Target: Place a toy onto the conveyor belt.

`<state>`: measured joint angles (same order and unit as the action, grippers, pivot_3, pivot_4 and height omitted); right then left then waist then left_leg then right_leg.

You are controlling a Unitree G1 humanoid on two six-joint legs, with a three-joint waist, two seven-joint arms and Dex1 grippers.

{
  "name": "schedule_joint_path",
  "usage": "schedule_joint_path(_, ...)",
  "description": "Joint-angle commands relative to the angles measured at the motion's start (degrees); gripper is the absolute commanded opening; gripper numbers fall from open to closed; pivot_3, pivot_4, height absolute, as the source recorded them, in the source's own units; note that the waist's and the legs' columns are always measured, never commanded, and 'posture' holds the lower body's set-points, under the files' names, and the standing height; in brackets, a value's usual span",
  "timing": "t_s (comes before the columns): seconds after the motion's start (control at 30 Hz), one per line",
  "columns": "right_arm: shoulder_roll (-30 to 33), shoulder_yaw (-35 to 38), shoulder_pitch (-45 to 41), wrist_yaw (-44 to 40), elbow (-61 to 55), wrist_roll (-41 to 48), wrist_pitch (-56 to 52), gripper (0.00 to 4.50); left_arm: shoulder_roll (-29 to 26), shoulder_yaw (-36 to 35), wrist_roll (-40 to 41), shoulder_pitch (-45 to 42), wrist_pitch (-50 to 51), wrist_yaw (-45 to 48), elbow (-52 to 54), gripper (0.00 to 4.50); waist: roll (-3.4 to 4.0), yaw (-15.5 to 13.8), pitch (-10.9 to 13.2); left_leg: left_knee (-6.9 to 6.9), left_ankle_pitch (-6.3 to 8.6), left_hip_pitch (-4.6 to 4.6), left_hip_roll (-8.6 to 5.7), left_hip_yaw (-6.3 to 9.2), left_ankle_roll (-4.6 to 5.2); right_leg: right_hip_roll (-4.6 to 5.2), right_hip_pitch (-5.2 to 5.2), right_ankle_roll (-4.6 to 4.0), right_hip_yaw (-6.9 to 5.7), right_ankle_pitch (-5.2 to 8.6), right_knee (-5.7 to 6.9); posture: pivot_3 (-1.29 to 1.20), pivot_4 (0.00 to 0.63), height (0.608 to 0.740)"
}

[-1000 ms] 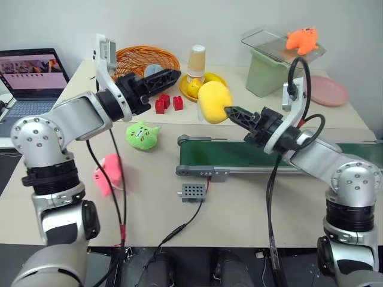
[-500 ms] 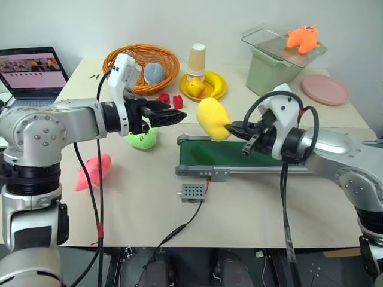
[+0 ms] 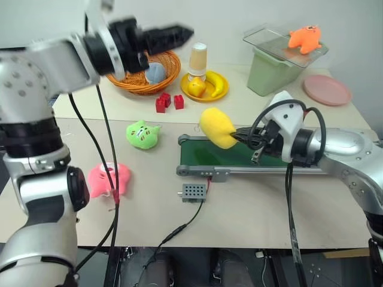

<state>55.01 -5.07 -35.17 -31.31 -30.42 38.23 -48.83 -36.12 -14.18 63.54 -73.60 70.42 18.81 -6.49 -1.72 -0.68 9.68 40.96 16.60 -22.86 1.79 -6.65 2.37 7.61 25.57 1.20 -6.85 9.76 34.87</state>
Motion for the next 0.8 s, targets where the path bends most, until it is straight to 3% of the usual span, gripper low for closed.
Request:
schedule_joint_path(0.03, 2.42, 2.04, 0.56, -3.09, -0.65, -5.44, 4.51, 0.0, -0.93, -2.11, 1.88, -4.14, 2.9, 0.46, 0.12, 3.79, 0.0, 0.05, 0.0, 0.01, 0.0, 0.0, 0.0, 0.0, 0.0, 0.0, 0.0, 0.0, 0.0, 0.0, 0.01, 0.0, 0.15, 0.734)
schedule_joint_path(0.2, 5.3, 0.14, 2.08, -7.24, 0.39, -13.73, 11.0, 0.0, -11.03, 5.33, -2.22, -0.48, 4.57, 13.65, 6.33, 3.79, 0.01, 0.48, 0.0, -0.01, -0.01, 0.04, 0.02, -0.04, -0.03, -0.01, 0.03, 0.3, 0.03, 0.19, 0.05, 0.0, 0.15, 0.734)
schedule_joint_path(0.33, 6.17, 0.1, 3.24, -10.5, 1.98, -18.46, 16.34, 0.0, -22.98, 13.7, -9.42, 8.86, -4.33, 32.06, 16.16, 3.79, 0.04, 0.79, 0.02, -0.06, -0.04, 0.1, 0.02, -0.15, -0.09, -0.01, 0.08, 0.34, 0.12, 0.22, 0.11, 0.0, 0.15, 0.734)
schedule_joint_path(0.43, 5.93, -0.53, 3.47, -11.99, 4.06, -22.53, 20.96, 0.0, -28.1, 16.21, -14.76, 15.77, -12.36, 41.01, 20.11, 3.79, 0.05, 0.73, 0.03, -0.02, -0.06, 0.1, 0.03, -0.18, -0.13, -0.01, 0.12, 0.38, 0.14, 0.26, 0.08, 0.0, 0.15, 0.734)
schedule_joint_path(0.6, 4.32, -1.94, 3.39, -13.44, 6.18, -28.26, 27.52, 0.0, -31.17, 17.3, -22.4, 25.07, -23.78, 48.72, 23.84, 3.79, 0.05, 0.31, 0.03, 0.07, -0.07, -0.01, 0.03, -0.26, -0.14, 0.0, 0.37, 0.26, 0.29, 0.34, 0.11, 0.0, 0.15, 0.734)
schedule_joint_path(0.8, 2.37, -3.6, 5.81, -13.25, 8.62, -35.79, 36.88, 0.0, -29.25, 16.35, -24.54, 27.71, -25.78, 49.66, 23.82, 3.79, 0.05, 0.04, 0.03, 0.15, -0.07, -0.29, 0.01, -0.33, -0.12, -0.04, 0.6, 0.22, 0.31, 0.31, 0.14, 0.0, 0.15, 0.734)
